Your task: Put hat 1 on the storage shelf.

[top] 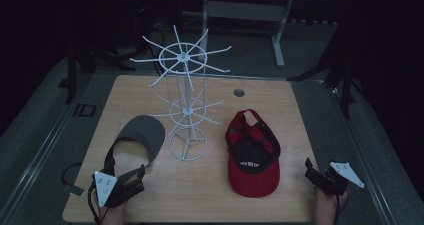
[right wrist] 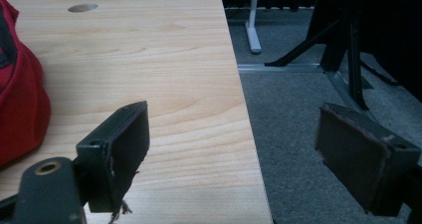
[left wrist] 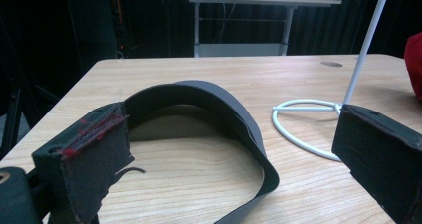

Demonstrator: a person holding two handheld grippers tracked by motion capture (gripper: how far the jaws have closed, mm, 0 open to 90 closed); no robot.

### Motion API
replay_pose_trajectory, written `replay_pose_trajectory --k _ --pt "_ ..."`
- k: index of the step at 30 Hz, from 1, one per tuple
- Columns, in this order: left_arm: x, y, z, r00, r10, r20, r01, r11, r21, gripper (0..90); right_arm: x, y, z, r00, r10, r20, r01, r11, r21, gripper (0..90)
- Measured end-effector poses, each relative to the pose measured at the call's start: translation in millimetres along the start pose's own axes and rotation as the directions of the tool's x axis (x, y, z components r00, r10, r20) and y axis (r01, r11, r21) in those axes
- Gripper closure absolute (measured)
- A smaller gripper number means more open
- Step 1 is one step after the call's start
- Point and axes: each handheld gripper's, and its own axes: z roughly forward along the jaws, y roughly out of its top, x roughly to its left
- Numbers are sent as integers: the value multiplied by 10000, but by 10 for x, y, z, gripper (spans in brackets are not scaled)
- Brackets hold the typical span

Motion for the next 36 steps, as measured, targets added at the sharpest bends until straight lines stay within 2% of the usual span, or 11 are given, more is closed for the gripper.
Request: replay_pose_trajectory --k 5,9,11,12,18,21,25,30,33,35,36 --pt "-14 11 -12 9997 -188 127 190 9997 -161 22 -8 0 -1 10000 50 -25 -50 9999 126 141" --pt "-14 7 -4 9975 -533 465 537 9985 -78 22 -6 41 -17 9980 178 -614 -149 9988 473 142" --pt "-14 7 -3 9972 -565 485 565 9984 -6 23 -6 41 -17 9980 178 -614 -149 9988 473 142" --pt "-16 10 -1 9971 -543 541 531 9983 244 23 16 131 -40 9937 -7 -1122 102 9964 840 141" --pt "-63 29 -18 9967 -458 670 432 9983 390 49 75 311 -99 9870 -377 -1565 537 9936 990 105" --pt "-83 50 -33 9911 -815 1056 776 9961 410 49 147 412 -121 9837 -688 -1664 845 9924 895 102" --pt "-116 60 -35 9851 -927 1448 831 9940 708 49 222 502 -77 9740 -516 -2208 780 9906 1125 110" --pt "-169 75 -27 9772 -971 1890 819 9929 866 40 383 638 27 9556 -943 -2791 1309 9846 1156 109" --pt "-176 72 -11 9744 -973 2029 805 9928 891 34 434 678 78 9522 -983 -2893 1405 9817 1287 108" --pt "-172 75 -4 9739 -999 2037 816 9920 961 34 475 711 127 9434 -961 -3173 1443 9807 1320 108" --pt "-168 84 -4 9727 -1031 2079 839 9915 992 34 525 734 176 9337 -1117 -3402 1660 9768 1350 108"
